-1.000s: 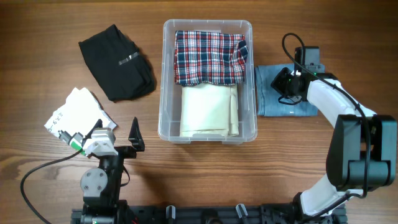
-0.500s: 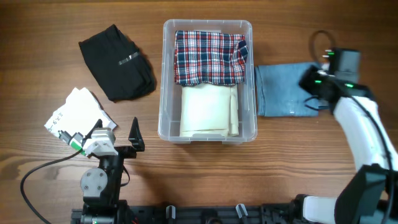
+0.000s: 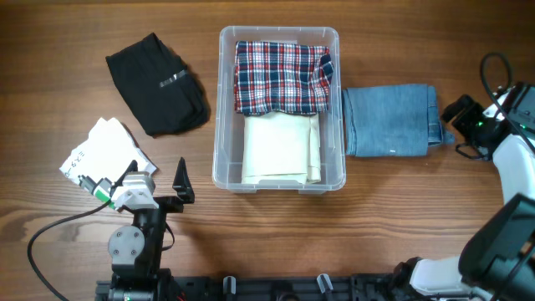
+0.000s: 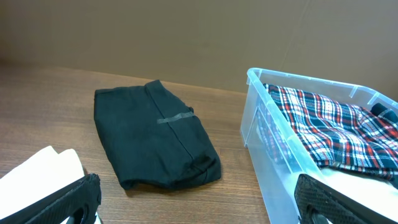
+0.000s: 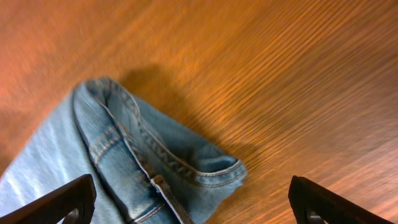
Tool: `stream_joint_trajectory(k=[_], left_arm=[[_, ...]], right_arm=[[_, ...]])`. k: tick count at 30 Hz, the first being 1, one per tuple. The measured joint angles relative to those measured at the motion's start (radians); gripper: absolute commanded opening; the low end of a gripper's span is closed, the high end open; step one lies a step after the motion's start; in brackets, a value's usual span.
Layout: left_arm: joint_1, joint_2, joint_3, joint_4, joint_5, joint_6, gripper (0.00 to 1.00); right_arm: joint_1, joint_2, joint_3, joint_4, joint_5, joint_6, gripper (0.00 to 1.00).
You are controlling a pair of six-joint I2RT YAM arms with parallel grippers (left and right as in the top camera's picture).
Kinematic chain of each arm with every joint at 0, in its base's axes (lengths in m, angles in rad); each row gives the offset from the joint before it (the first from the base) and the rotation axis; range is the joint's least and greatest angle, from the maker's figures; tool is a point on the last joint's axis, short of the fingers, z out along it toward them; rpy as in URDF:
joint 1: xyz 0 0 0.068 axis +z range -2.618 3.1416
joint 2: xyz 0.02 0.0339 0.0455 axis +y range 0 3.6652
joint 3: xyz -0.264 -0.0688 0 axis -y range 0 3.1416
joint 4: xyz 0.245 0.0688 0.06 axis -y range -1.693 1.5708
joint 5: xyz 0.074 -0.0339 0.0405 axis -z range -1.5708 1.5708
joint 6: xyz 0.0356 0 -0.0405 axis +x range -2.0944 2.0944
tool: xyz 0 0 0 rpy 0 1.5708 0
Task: Pack container
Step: 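Grasp the right end of the blue jeans with the right gripper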
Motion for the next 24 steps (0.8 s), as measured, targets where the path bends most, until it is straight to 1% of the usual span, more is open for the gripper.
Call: stream_joint_trajectory(k=[4, 6, 8, 9, 10, 12, 14, 17, 22, 24], left_arm=[[0.0, 0.0, 0.0, 0.0, 0.0, 0.0, 1.0], [0.0, 0.0, 0.0, 0.0, 0.0, 0.0, 1.0], [0.0, 0.0, 0.0, 0.0, 0.0, 0.0, 1.0], [0.0, 0.0, 0.0, 0.0, 0.0, 0.0, 1.0], [0.0, 0.0, 0.0, 0.0, 0.0, 0.0, 1.0], [0.0, 0.0, 0.0, 0.0, 0.0, 0.0, 1.0], [0.0, 0.0, 0.0, 0.0, 0.0, 0.0, 1.0], [0.0, 0.0, 0.0, 0.0, 0.0, 0.0, 1.0], [0.0, 0.0, 0.0, 0.0, 0.0, 0.0, 1.0], [0.0, 0.0, 0.0, 0.0, 0.0, 0.0, 1.0]], right_arm=[[0.0, 0.107, 0.0, 0.007, -0.076, -0.027, 1.0], [0.0, 0.167, 0.0, 0.01, -0.144, -0.045, 1.0], [-0.001, 0.18, 0.002, 0.009, -0.172, -0.052, 0.99], [-0.003, 0.182, 0.002, 0.009, -0.183, -0.058, 0.96], [-0.005, 0.182, 0.002, 0.008, -0.201, -0.068, 0.95], [-0.006, 0.186, 0.001, 0.004, -0.25, -0.092, 0.86], [-0.006, 0.192, 0.001, 0.003, -0.303, -0.119, 0.73], [-0.005, 0.196, 0.001, 0.003, -0.368, -0.161, 0.66], [-0.006, 0.196, 0.001, 0.001, -0.406, -0.194, 0.66], [-0.006, 0.196, 0.001, -0.001, -0.412, -0.209, 0.73]])
